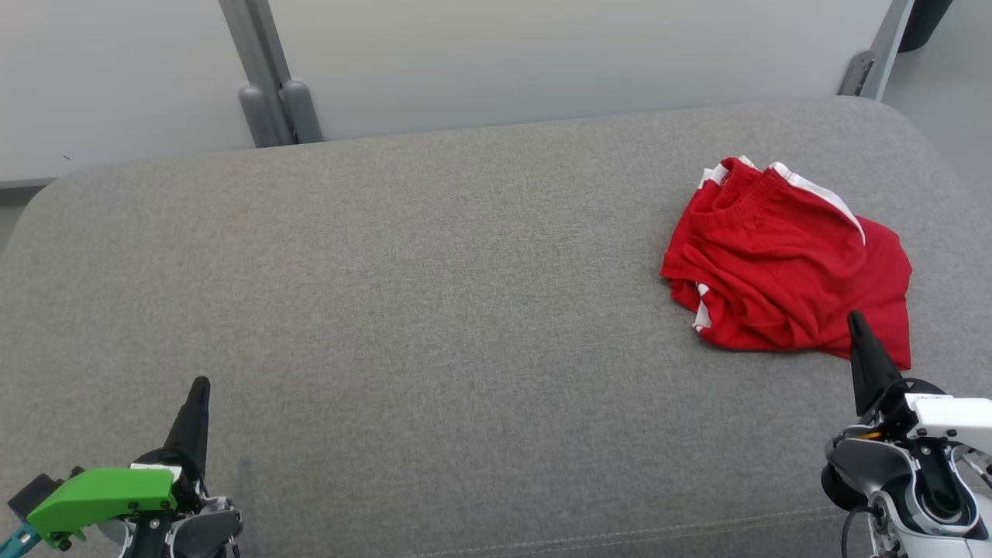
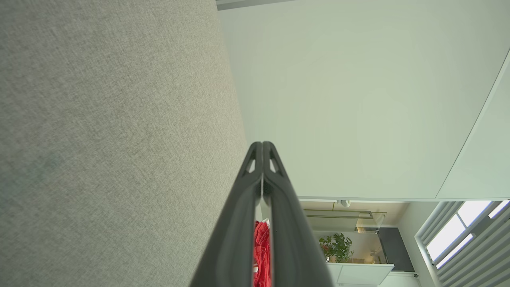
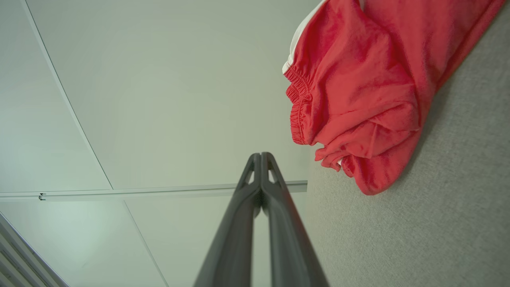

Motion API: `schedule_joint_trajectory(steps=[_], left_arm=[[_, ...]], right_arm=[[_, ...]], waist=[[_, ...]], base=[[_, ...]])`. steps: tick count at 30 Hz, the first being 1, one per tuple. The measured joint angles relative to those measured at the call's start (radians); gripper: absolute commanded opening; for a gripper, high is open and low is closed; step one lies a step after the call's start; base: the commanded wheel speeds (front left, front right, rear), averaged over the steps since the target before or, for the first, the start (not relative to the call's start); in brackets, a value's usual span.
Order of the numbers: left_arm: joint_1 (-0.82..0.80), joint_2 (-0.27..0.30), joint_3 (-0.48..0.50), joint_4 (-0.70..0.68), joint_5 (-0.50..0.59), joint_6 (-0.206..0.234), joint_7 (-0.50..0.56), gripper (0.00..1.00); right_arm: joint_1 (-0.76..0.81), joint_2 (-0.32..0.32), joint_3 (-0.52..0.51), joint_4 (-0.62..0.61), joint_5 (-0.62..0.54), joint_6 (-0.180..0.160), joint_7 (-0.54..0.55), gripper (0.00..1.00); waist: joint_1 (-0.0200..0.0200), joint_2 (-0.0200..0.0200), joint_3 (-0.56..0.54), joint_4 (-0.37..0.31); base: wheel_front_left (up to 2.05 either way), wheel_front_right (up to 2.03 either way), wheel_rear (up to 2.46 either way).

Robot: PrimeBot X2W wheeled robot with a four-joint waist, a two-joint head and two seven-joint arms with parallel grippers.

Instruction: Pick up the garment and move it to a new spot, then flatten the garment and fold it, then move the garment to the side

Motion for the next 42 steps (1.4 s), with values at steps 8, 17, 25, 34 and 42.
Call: schedule_joint_trajectory(steps=[8,17,25,34,42], left_arm=[[0.0,-0.002,0.001,0.0,0.0,0.0,0.001,0.0],[0.0,-0.003,0.002,0.0,0.0,0.0,0.001,0.0],[0.0,-0.003,0.003,-0.001,0.0,0.0,0.001,0.0],[0.0,-0.003,0.004,-0.001,0.0,0.0,0.001,0.0],[0.0,-0.004,0.005,-0.002,0.0,0.0,0.001,0.0]], right_arm=[[0.0,0.001,0.0,0.0,0.0,0.0,0.0,0.0],[0.0,0.001,-0.001,0.0,0.0,0.0,0.0,0.0],[0.0,0.001,-0.002,-0.001,0.0,0.0,0.0,0.0],[0.0,0.002,-0.002,-0.001,0.0,0.0,0.0,0.0],[0.0,0.002,-0.003,-0.002,0.0,0.0,0.0,0.0]], waist=[[0.0,0.0,0.0,0.0],[0.0,0.0,0.0,0.0],[0.0,0.0,0.0,0.0],[0.0,0.0,0.0,0.0],[0.0,0.0,0.0,0.0]], base=[[0.0,0.0,0.0],[0.0,0.0,0.0],[0.0,0.0,0.0],[0.0,0.0,0.0],[0.0,0.0,0.0]])
